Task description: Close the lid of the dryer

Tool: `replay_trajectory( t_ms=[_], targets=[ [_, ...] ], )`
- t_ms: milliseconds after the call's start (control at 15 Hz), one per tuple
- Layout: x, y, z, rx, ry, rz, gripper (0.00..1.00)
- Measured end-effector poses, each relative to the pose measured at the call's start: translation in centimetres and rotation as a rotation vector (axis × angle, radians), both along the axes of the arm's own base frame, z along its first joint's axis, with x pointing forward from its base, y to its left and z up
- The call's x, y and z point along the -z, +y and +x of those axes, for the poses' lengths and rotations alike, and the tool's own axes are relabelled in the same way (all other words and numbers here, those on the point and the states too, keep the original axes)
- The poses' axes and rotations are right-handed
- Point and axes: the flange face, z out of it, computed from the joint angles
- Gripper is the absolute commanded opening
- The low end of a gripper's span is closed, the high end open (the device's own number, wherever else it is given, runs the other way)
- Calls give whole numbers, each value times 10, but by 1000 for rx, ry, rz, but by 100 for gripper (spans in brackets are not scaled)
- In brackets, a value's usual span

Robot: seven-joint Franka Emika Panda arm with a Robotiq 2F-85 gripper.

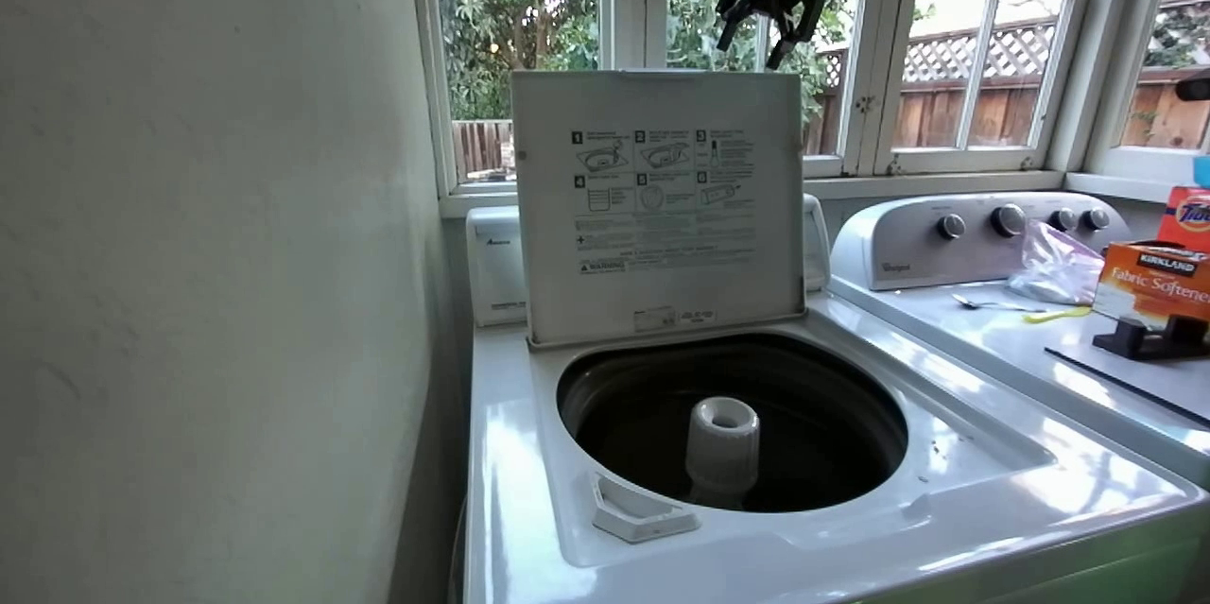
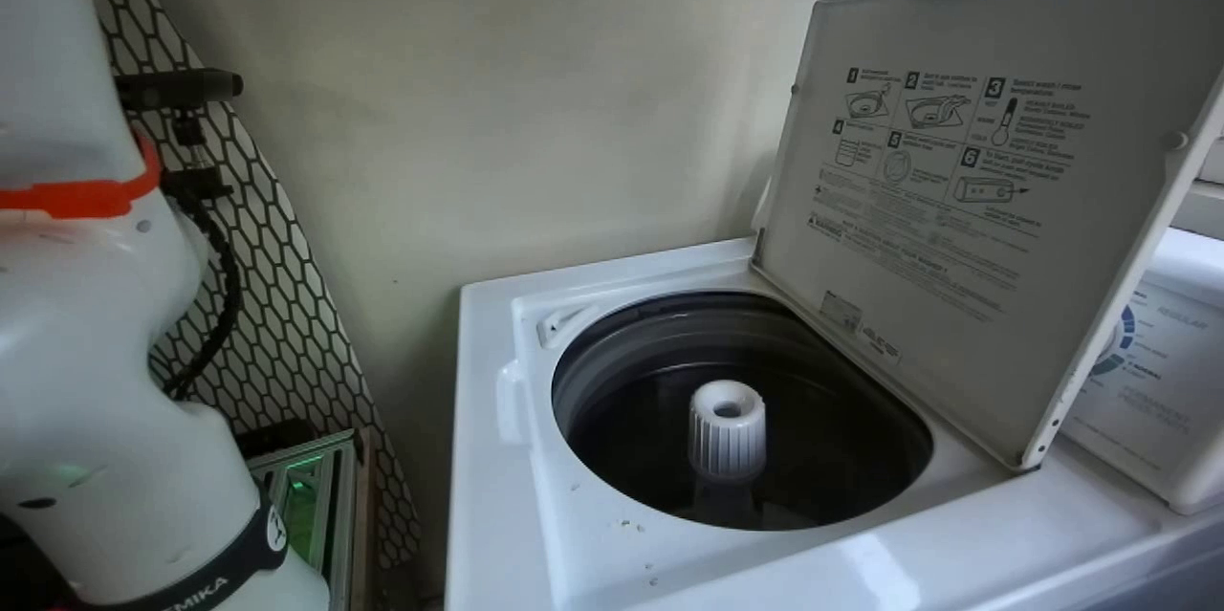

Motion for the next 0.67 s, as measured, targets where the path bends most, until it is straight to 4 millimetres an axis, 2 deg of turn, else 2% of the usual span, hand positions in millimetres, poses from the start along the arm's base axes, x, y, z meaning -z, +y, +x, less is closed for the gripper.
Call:
replay_trajectory(
  t_ms=[267, 667],
  targets=[
    [-7, -8, 29, 151, -20, 46, 100],
    [-8, -7, 28, 147, -21, 44, 100]
  ],
)
